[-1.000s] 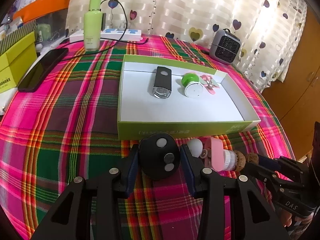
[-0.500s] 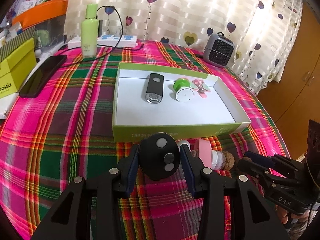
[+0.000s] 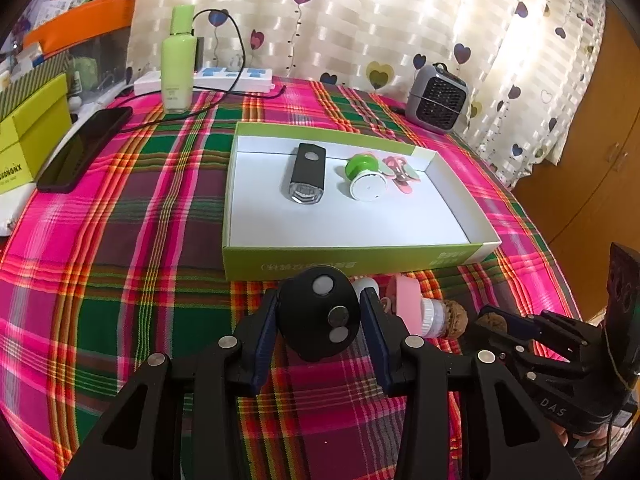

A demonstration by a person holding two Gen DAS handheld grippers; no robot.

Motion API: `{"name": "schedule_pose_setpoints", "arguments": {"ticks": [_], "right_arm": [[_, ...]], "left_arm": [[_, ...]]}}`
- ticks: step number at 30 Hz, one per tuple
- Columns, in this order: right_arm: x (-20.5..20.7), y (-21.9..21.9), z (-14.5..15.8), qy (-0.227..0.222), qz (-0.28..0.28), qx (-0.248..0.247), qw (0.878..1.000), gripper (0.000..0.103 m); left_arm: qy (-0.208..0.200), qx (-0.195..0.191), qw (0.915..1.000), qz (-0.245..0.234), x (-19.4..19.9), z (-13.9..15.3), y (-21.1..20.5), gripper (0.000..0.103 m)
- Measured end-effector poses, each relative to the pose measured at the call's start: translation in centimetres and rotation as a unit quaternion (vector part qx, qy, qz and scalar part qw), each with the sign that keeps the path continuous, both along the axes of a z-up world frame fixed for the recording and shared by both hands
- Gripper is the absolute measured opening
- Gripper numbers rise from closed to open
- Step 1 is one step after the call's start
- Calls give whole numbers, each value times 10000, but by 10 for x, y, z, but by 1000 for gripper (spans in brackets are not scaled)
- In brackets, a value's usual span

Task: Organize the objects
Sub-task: 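Carry the black remote and walnut over the white box with both grippers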

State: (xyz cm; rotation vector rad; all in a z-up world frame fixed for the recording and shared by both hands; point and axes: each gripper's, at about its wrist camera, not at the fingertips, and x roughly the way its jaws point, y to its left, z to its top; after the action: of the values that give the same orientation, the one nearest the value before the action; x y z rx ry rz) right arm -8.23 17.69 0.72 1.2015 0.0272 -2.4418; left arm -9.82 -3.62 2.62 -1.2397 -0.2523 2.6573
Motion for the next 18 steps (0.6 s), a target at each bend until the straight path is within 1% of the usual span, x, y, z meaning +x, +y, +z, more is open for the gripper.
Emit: {"name": "schedule_pose_setpoints", "arguments": {"ticks": [4, 18], "right_arm": [[0, 0, 1, 47, -27, 61, 10000, 30], [-10, 4, 30, 362, -54, -172, 9992, 30]], "left_arm": [[17, -24, 10000, -22, 0, 3, 2, 39], [173, -72, 9997, -155, -6, 20, 7, 39]]}}
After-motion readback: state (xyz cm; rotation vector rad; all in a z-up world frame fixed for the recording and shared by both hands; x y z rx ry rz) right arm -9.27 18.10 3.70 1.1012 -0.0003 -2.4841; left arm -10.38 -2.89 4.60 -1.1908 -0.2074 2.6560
